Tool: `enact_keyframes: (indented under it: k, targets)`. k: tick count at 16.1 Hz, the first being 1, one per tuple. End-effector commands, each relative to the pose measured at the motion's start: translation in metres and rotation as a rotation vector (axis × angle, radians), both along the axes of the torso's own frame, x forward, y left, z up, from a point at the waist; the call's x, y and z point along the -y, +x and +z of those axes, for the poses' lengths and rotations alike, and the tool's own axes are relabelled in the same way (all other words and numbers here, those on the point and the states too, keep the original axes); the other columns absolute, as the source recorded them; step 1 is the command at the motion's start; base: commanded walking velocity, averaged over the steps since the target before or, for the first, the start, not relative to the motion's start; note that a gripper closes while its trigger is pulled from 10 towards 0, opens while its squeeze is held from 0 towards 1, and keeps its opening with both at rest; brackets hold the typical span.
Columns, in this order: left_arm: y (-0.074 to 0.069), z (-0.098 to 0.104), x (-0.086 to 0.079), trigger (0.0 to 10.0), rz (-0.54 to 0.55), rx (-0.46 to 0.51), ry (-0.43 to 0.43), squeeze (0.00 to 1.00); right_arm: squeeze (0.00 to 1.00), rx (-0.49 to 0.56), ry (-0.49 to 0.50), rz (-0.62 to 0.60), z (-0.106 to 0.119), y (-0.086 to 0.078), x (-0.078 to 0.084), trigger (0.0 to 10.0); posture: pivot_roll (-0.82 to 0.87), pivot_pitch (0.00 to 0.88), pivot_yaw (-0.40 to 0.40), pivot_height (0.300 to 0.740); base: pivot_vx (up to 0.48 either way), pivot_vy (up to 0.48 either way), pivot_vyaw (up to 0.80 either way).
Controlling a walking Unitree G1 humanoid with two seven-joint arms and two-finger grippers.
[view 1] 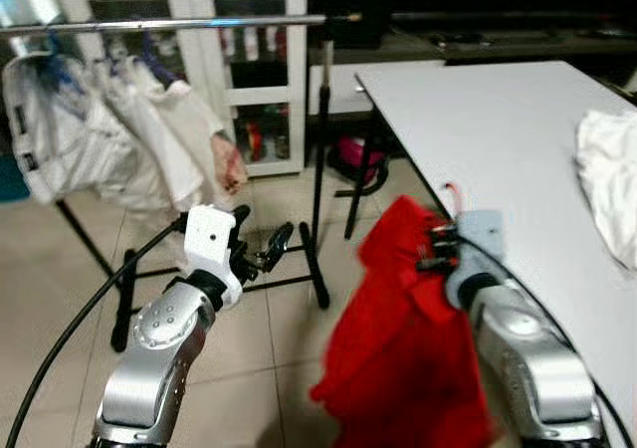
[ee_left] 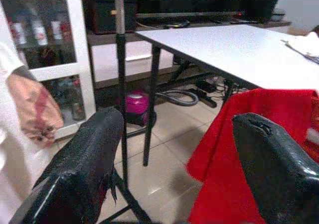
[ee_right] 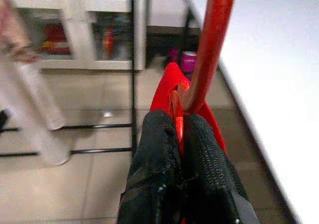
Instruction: Hang hanger
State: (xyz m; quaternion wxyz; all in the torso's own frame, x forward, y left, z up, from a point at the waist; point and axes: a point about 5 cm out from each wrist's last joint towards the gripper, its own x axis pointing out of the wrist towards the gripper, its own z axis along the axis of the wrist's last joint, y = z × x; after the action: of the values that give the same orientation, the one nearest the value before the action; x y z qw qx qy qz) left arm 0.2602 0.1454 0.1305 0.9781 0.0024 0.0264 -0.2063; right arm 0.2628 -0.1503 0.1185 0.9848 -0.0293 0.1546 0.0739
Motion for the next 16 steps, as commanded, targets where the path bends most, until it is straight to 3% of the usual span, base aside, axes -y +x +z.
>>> enact_keyframes:
  k: [1, 3, 8, 10, 13, 16]
  targets:
    - [0.0015, 0.0015, -0.0020, 10.0, 0.012, 0.011, 0.006, 0.00, 0.00, 0.060, 0.008, 0.033, 0.0117, 0.0053, -0.0036, 10.0, -0.05, 0.000, -0.034, 0.740, 0.000, 0.000, 0.55]
    - [0.0018, 0.0016, -0.0019, 10.0, 0.016, 0.013, 0.006, 0.00, 0.00, 0.061, 0.002, 0.045, 0.0118, 0.0063, -0.0039, 10.0, -0.05, 0.000, -0.041, 0.740, 0.000, 0.000, 0.59]
    - [0.0012, 0.0018, -0.0027, 10.0, 0.026, 0.015, 0.003, 0.00, 0.00, 0.058, 0.016, 0.035, 0.0105, 0.0074, -0.0026, 10.0, -0.05, 0.000, -0.043, 0.740, 0.000, 0.000, 0.00]
    - [0.0017, 0.0016, -0.0027, 10.0, 0.024, 0.014, 0.003, 0.00, 0.00, 0.068, -0.011, 0.043, 0.0112, 0.0073, -0.0028, 10.0, -0.05, 0.000, -0.039, 0.740, -0.268, 0.000, 0.00]
    - [0.0013, 0.0021, -0.0025, 10.0, 0.020, 0.014, 0.003, 0.00, 0.00, 0.065, -0.015, 0.052, 0.0110, 0.0065, -0.0041, 10.0, -0.05, 0.000, -0.038, 0.740, -0.289, 0.000, 0.76]
    - [-0.0004, 0.0010, -0.0048, 10.0, 0.026, 0.008, 0.007, 0.00, 0.00, 0.064, 0.004, 0.028, 0.0104, 0.0079, -0.0028, 10.0, -0.04, 0.000, -0.038, 0.740, -0.301, 0.000, 0.00]
